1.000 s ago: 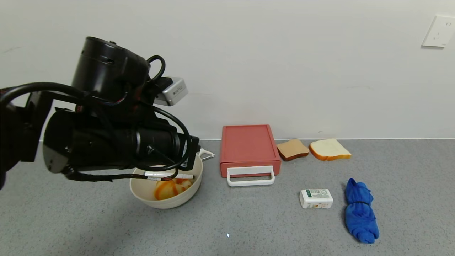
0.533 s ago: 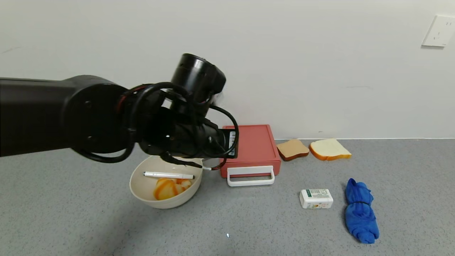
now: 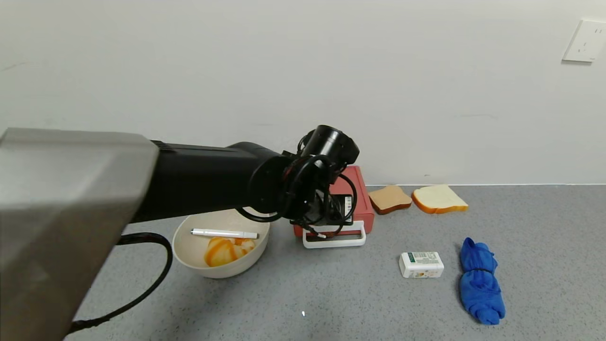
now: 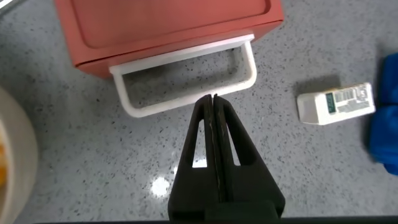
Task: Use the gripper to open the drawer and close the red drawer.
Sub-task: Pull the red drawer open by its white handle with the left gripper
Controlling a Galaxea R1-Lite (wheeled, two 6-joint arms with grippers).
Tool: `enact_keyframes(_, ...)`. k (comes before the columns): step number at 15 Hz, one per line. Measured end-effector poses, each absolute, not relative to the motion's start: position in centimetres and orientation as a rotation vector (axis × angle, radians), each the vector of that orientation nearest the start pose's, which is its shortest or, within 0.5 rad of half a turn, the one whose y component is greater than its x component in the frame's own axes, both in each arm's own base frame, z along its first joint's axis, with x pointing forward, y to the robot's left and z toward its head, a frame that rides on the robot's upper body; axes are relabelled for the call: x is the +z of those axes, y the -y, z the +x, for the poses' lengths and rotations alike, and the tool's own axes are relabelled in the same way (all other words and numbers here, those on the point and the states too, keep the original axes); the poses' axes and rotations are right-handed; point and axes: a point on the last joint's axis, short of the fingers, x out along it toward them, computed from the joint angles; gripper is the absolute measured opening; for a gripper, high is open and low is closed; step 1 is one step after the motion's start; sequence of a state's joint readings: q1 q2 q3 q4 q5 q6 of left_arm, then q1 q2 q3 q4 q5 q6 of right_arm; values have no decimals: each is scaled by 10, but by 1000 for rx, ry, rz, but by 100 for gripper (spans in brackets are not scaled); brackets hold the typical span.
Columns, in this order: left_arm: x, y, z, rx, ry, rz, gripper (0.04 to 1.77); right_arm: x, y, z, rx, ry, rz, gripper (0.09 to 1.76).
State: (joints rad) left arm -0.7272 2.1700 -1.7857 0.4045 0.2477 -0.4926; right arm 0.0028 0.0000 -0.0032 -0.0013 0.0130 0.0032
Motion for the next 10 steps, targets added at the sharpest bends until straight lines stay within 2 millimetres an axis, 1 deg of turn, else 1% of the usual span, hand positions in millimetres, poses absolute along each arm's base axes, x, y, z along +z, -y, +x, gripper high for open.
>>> enact_keyframes(2, 164, 291, 335, -246, -808, -103, 11, 77, 0, -23, 16, 5, 3, 170)
enact_keyframes(5, 144, 302, 346, -230, -822, -117, 11, 77, 0, -23, 16, 5, 3, 170)
enact_keyframes(10, 126, 309, 359, -191, -833, -132, 11, 77, 0, -23, 16, 5, 4, 170)
